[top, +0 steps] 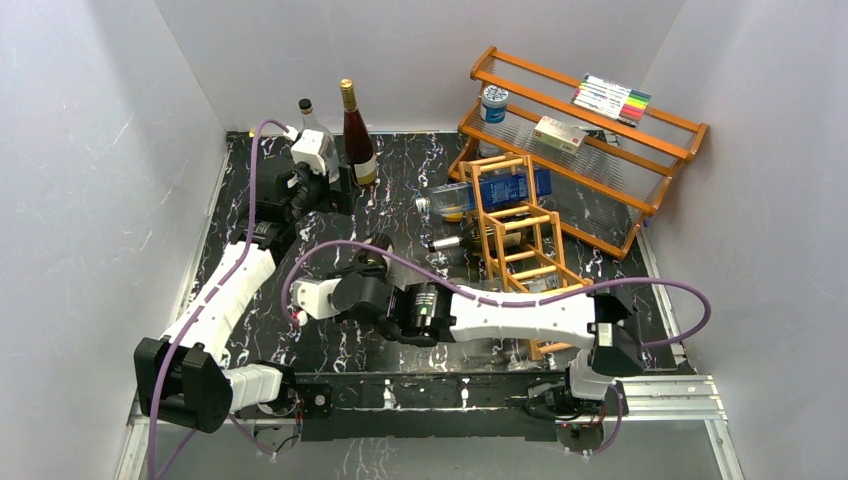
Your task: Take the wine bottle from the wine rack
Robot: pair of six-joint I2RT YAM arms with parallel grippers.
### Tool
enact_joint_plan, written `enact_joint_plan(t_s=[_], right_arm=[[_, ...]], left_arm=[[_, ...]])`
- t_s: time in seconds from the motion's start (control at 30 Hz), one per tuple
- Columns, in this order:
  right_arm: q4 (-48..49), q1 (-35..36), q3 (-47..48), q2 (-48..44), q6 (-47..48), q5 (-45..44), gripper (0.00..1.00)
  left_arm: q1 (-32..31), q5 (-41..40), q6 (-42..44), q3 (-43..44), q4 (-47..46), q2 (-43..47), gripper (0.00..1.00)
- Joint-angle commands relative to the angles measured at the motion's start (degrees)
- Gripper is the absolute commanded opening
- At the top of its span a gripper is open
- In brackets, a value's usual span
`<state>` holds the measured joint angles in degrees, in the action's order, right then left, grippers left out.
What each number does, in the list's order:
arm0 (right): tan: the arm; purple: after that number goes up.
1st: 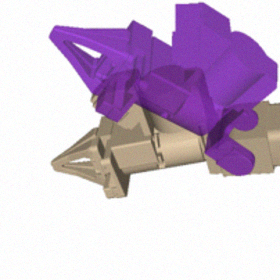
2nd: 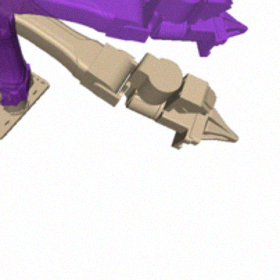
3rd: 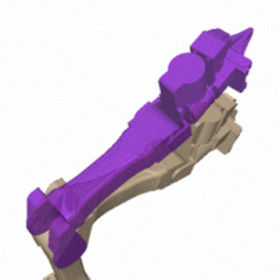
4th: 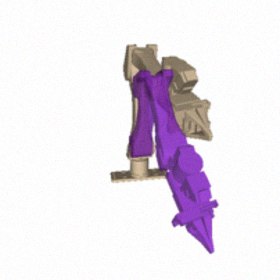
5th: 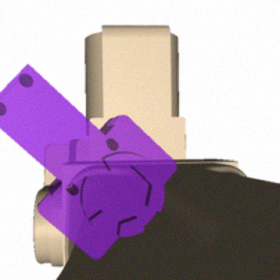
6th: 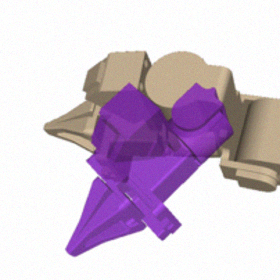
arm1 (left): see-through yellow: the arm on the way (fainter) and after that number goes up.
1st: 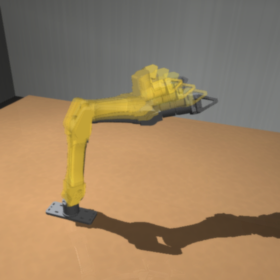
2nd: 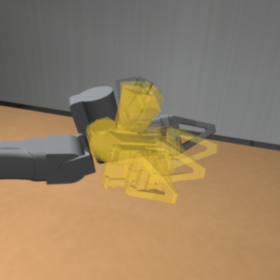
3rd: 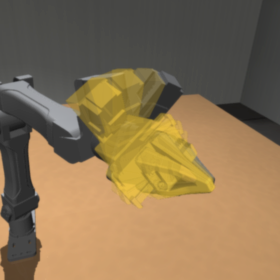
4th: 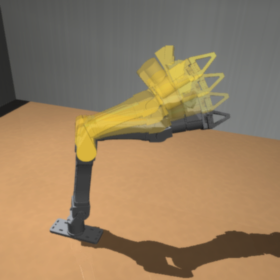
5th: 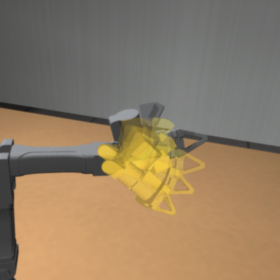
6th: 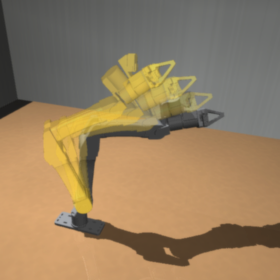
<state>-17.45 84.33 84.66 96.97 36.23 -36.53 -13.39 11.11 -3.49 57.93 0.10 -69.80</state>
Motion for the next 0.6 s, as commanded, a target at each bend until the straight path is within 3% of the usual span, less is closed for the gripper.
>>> enact_joint_plan(t_s=[0.0, 0.33, 0.57], right_arm=[[6.44, -1.37, 4.41, -6.35, -5.88, 1.66, 0.00], [2.03, -16.20, 2.28, -11.64, -36.81, 24.02, 0.00], [-9.18, -20.78, 9.53, -5.76, -46.13, 28.52, 0.00]], left_arm=[[-0.04, -0.71, 0.84, 2.27, -0.50, 0.63, 0.98], [-0.04, -1.45, 0.87, 2.19, -0.45, 0.81, 0.98], [-0.01, -1.72, 0.94, 1.94, -0.54, 0.84, 0.98]])
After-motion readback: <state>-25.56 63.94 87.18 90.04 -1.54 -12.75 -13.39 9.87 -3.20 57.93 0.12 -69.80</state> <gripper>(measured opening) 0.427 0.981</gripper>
